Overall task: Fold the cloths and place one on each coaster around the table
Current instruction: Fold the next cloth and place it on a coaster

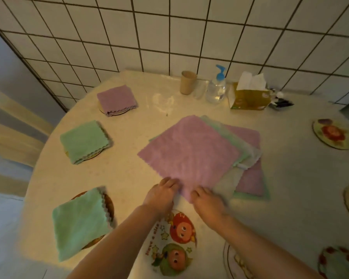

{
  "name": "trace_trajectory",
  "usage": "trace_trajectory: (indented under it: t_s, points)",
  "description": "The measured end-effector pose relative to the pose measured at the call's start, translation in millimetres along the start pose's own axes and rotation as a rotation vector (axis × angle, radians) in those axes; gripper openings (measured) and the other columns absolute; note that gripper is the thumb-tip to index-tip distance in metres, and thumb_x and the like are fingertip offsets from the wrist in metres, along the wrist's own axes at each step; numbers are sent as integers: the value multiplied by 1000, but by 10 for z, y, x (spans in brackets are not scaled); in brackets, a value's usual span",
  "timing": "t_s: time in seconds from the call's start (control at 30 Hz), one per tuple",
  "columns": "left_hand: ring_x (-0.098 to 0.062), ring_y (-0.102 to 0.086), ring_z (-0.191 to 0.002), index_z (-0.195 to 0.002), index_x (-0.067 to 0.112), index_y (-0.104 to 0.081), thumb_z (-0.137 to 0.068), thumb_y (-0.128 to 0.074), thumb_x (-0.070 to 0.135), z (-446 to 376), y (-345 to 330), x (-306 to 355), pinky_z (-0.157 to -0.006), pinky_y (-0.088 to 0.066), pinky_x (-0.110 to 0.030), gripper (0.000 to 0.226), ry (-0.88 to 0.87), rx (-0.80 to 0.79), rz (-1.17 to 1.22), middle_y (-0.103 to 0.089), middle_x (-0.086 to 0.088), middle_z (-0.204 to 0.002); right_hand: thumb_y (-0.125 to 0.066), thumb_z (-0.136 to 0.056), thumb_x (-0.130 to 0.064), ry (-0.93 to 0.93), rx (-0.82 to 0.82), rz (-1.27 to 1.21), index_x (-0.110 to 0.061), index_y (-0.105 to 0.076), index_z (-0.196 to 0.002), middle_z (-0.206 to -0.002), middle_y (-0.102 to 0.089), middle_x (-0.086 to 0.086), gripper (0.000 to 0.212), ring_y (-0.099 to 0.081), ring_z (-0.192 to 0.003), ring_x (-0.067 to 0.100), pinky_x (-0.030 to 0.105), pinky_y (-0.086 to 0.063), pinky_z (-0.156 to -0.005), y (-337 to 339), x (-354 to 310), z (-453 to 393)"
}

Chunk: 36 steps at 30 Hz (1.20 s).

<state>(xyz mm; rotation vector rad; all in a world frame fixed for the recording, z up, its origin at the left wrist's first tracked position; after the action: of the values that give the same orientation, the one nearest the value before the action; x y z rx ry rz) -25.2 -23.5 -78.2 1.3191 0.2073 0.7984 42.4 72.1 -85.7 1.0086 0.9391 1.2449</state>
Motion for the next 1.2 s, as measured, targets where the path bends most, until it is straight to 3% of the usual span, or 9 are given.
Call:
trace_trajectory:
  t_s: [0.17, 0.27, 0.47, 0.53, 0.6, 0.7, 0.77, 0.87, 1.2]
  points:
    - [-17, -24, -141, -146, 25, -32, -88, -49, 13, -85, -12, -58, -112, -32, -34, 62, 49, -28, -14, -30, 6, -153, -80, -51, -23, 49, 84, -111, -18, -55, -67, -69, -53, -2, 30, -52, -48, 16, 23, -31, -33, 166, 47, -19]
    - [-18, -32, -136, -145, 26, -35, -89, -54, 22, -152, 63, -66, -109, -34, -33, 59, 61, 5, 27, -37, 5, -148, -56, -87, -25, -5, 110, -453, -16, -44, -81, -85, -48, -3, 16, -51, -59, 16, 31, -39, -49, 351, 188, -14]
    - [-25, -56, -109, -118, 14, -60, -87, -62, 19, -415, 422, -311, -89, -48, -35, 31, 154, 245, 225, -55, -4, -121, -49, -95, -16, -36, 160, -1192, -15, -39, -81, -82, -58, -1, 18, -71, -68, 8, 30, -48, -45, 896, 518, -95]
    - [-30, -60, -101, -111, 10, -64, -85, -64, 13, -511, 557, -434, -84, -49, -35, 26, 208, 300, 293, -60, -8, -115, -49, -95, -15, -5, 246, -1197, -16, -40, -83, -75, -56, -2, 16, -70, -79, 5, 31, -56, -58, 1090, 641, -133]
    - [-33, -61, -102, -111, 7, -66, -82, -63, 5, -598, 683, -547, -86, -47, -36, 29, 246, 332, 310, -63, -13, -116, -53, -94, -15, 10, 319, -1149, -17, -45, -101, -92, -66, -2, 11, -67, -83, -2, 22, -56, -69, 1241, 782, -171]
    - [-36, -63, -100, -108, 6, -69, -85, -58, 3, -685, 864, -751, -84, -48, -39, 26, 336, 344, 241, -66, -17, -112, -61, -88, -17, 45, 353, -980, -19, -34, -133, -121, -61, -7, 53, -61, -94, -2, 17, -50, -83, 1411, 929, -258]
    - [-36, -65, -92, -101, 9, -71, -87, -54, 6, -715, 1002, -836, -78, -49, -39, 22, 377, 342, 161, -69, -17, -102, -61, -88, -13, 46, 363, -849, -19, -34, -140, -116, -58, -15, 59, -59, -83, -4, 14, -45, -77, 1499, 1005, -308]
    - [-36, -64, -80, -91, 8, -69, -88, -52, 5, -727, 1306, -800, -68, -48, -41, 18, 328, 400, 78, -68, -15, -87, -56, -89, -6, 7, 465, -686, -14, -54, -130, -87, -60, -10, 42, -49, -60, -4, 10, -36, -64, 1743, 1162, -354]
    - [-33, -61, -79, -89, 4, -68, -88, -60, 7, -118, 1863, -525, -67, -52, -44, 8, 154, 620, 5, -67, -12, -81, -61, -86, -16, -43, 707, -484, -21, -69, -99, -84, -70, -5, 15, -64, -73, 13, 32, -52, -58, 2095, 1303, 90]
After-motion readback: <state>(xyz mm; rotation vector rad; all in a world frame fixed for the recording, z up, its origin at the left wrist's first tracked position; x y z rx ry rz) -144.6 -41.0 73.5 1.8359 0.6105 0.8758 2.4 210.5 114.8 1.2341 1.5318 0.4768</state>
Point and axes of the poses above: each hand's wrist, its own z-axis away from the middle knuckle, its own y-axis out of the back of the hand, x = y × z, the point moved 8 cm from there along -z, towards the middle knuckle
